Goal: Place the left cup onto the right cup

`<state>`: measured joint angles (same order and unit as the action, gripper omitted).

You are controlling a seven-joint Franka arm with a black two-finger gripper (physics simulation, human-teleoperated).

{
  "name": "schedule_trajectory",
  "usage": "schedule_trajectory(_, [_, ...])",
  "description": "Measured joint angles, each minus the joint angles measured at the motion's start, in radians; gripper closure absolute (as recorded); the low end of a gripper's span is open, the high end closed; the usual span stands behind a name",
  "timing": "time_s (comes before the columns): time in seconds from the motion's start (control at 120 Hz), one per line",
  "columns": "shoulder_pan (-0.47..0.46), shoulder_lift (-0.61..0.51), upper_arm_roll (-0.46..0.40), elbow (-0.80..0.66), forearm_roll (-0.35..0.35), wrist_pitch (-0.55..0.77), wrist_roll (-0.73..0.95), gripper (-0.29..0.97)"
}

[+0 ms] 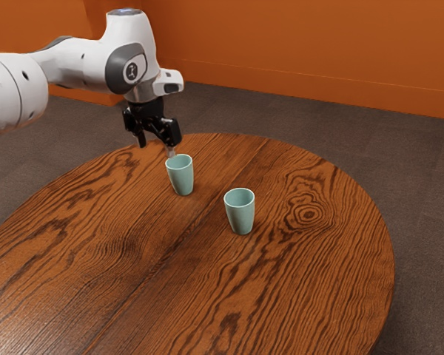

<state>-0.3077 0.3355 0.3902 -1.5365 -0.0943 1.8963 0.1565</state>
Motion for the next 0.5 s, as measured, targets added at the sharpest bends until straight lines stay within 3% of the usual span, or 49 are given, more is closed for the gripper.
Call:
schedule_trajectory(0.317, [0.003, 0.039, -0.002, -0.083, -0.034, 0.173, -0.007, 0.02])
schedule_trajectory(0.5, [0.063, 0.046, -0.039, -0.086, -0.034, 0.227, -0.009, 0.02])
